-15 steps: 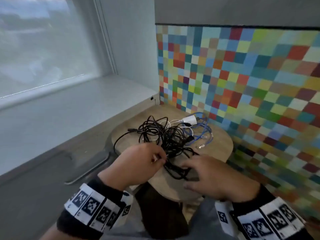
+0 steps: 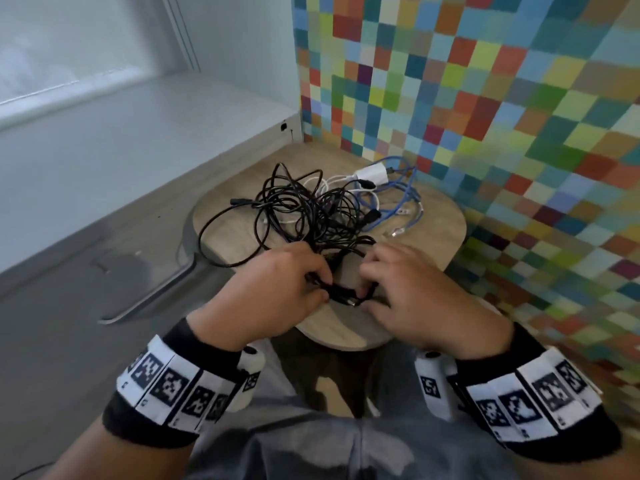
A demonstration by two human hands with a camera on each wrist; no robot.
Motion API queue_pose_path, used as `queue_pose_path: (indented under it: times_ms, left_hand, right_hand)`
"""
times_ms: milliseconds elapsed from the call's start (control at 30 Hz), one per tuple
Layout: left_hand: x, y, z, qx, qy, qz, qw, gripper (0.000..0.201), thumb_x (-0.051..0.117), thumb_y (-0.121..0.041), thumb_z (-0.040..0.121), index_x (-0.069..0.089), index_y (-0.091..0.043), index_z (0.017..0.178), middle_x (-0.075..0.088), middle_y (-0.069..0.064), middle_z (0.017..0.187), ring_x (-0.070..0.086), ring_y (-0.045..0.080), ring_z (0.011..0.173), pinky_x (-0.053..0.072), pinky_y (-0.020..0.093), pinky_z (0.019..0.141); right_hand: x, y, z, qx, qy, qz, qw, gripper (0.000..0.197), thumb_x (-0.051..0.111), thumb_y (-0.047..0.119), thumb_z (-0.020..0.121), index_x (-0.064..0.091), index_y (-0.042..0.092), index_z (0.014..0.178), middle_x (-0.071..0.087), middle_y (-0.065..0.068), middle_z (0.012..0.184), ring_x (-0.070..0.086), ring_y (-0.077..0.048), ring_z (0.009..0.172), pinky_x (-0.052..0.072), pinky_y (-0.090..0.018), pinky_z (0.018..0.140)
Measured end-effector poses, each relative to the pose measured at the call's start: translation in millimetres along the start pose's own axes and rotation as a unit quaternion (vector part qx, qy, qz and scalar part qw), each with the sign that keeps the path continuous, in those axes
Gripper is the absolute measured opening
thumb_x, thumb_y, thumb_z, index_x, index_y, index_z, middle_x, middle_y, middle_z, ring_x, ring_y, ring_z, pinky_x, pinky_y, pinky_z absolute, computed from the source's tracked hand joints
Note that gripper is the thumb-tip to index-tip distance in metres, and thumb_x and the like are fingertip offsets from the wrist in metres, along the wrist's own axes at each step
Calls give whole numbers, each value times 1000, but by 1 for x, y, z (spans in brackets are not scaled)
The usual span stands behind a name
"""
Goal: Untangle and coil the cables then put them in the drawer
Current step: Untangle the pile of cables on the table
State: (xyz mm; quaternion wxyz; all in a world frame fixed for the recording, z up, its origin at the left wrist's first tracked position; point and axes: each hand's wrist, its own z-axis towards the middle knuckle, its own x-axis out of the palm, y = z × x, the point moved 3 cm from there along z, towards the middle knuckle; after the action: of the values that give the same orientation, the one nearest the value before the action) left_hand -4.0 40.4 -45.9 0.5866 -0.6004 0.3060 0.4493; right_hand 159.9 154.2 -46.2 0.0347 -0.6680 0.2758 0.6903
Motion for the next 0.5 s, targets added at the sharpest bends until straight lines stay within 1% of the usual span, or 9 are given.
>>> queue_pose_path:
  times_ms: [67, 133, 200, 233, 267, 333, 367, 433, 500]
  left_hand:
    - [-7, 1, -7, 6, -68, -48, 996, 18, 77, -23, 85, 68, -36, 93, 61, -18, 98, 60, 1, 90, 54, 31, 82]
    - [-12, 2, -16, -14, -134, -130, 982, 23, 77, -15, 87, 67, -35, 90, 65, -16, 97, 64, 5, 92, 55, 27, 83]
    - [-14, 6, -26, -35, -183, -244, 952, 23, 78, -11, 87, 68, -31, 90, 70, -9, 93, 69, 13, 89, 54, 27, 82]
    - [-13, 9, -31, -38, -198, -295, 934, 19, 78, -12, 88, 69, -28, 90, 71, -5, 91, 70, 16, 88, 54, 27, 82]
    - [-11, 12, -35, -36, -204, -331, 921, 14, 77, -12, 88, 69, -24, 91, 72, -1, 91, 70, 20, 89, 54, 29, 83]
    - [-5, 20, -45, -29, -199, -357, 912, 10, 70, -9, 87, 70, -17, 93, 73, 4, 99, 71, 25, 97, 55, 36, 89]
    - [-2, 24, -49, -28, -191, -358, 914, 12, 67, -8, 86, 71, -17, 93, 73, 3, 105, 70, 25, 103, 55, 39, 92]
    - [1, 26, -52, -36, -175, -350, 920, 16, 64, -14, 82, 73, -24, 91, 71, -1, 114, 68, 24, 112, 53, 40, 96]
    - [0, 21, -46, -41, -158, -326, 931, 20, 65, -13, 81, 74, -29, 87, 71, -7, 113, 67, 19, 114, 51, 35, 98]
  right_hand:
    - [-1, -1, -10, 3, -30, 52, 998, 22, 74, 33, 87, 54, 41, 87, 50, 18, 107, 50, -8, 108, 45, -40, 100]
    - [-1, -4, -19, 15, -52, 91, 994, 22, 76, 31, 88, 56, 40, 89, 54, 20, 113, 54, -7, 110, 48, -40, 97]
    - [5, -10, -27, 21, -58, 99, 993, 19, 78, 34, 87, 63, 38, 98, 56, 19, 122, 55, -6, 117, 49, -38, 101]
    - [9, -12, -30, 26, -53, 88, 994, 24, 78, 35, 87, 65, 37, 106, 55, 18, 128, 53, -6, 122, 48, -36, 104]
    - [14, -15, -33, 29, -49, 76, 995, 32, 78, 36, 86, 65, 37, 116, 53, 16, 135, 51, -7, 127, 47, -36, 107]
    - [20, -19, -36, 34, -61, 64, 996, 44, 79, 34, 86, 66, 36, 128, 51, 12, 144, 47, -10, 135, 45, -39, 111]
    - [21, -20, -37, 33, -76, 66, 994, 45, 79, 32, 86, 67, 35, 129, 53, 10, 143, 48, -11, 134, 46, -42, 111]
    - [20, -19, -35, 26, -102, 81, 991, 40, 77, 35, 87, 69, 34, 126, 56, 13, 136, 52, -8, 128, 48, -46, 106]
    - [15, -15, -28, 28, -125, 82, 988, 34, 69, 44, 90, 70, 35, 123, 57, 17, 130, 53, -8, 124, 47, -48, 105]
